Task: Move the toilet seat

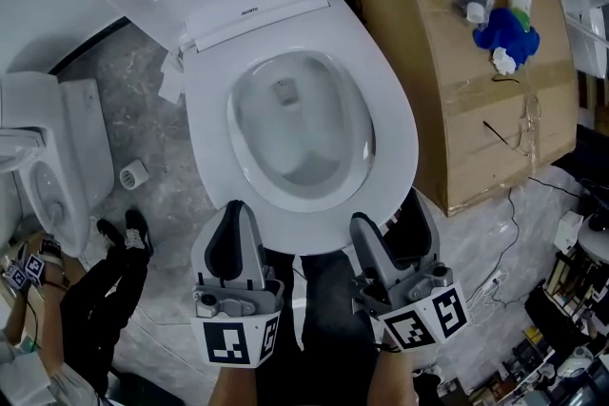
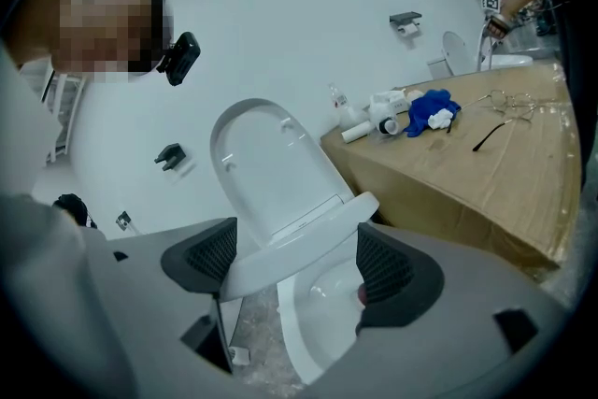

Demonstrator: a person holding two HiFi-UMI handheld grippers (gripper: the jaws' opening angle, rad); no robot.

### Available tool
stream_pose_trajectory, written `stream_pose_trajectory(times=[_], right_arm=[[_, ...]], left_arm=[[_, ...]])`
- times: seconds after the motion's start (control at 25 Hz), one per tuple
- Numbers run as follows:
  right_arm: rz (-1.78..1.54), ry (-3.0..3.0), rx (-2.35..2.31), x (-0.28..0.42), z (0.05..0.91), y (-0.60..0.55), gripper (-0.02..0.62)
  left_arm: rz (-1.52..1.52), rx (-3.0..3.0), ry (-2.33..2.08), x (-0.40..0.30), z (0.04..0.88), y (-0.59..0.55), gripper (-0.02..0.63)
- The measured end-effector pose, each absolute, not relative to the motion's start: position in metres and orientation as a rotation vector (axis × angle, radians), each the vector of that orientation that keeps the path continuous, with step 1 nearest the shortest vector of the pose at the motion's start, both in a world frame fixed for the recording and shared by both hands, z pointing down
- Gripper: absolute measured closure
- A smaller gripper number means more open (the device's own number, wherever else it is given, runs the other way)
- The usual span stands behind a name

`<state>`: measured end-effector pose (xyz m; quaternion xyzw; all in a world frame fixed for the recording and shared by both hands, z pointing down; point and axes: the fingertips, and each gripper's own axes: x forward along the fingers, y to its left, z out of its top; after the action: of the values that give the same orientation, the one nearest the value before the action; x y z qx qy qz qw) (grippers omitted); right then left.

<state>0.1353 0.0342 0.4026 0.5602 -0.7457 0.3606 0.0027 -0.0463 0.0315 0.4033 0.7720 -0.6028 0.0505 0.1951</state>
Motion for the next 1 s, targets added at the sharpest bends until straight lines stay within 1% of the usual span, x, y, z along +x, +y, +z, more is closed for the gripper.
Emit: stream_pose_trajectory(times=[0.16, 0.32, 0.52, 0.64, 0.76, 0.84, 1.0], right_arm=[[1.115, -2.356, 1.807, 0.135, 0.395, 0.029, 0.202], [0.993, -2.361, 1.845, 0.135, 0.384, 0.024, 0.202], [0.948, -2.390, 1.877, 0.134, 0.375, 0.018, 0.202], [0.790, -2.419, 1.847, 0.130, 0.365, 0.013, 0.204], [0.613, -2.463, 1.743, 0.122, 0.354, 0.007, 0.236], [0.595, -2.498, 1.695, 0.118, 0.349, 0.003, 0.247], [0.558, -2.537, 1.636, 0.110, 0.341, -0.002, 0.295]], left_arm=[[0.140, 2.179, -1.692, -0.048, 0.396, 0.027, 0.583], [0.139, 2.196, -1.692, -0.049, 0.389, 0.022, 0.583], [0.130, 2.206, -1.682, -0.051, 0.382, 0.016, 0.583], [0.128, 2.215, -1.672, -0.052, 0.378, 0.012, 0.584], [0.115, 2.213, -1.677, -0.054, 0.374, 0.008, 0.584], [0.105, 2.208, -1.683, -0.056, 0.371, 0.006, 0.584], [0.103, 2.207, -1.687, -0.058, 0.366, 0.002, 0.584]])
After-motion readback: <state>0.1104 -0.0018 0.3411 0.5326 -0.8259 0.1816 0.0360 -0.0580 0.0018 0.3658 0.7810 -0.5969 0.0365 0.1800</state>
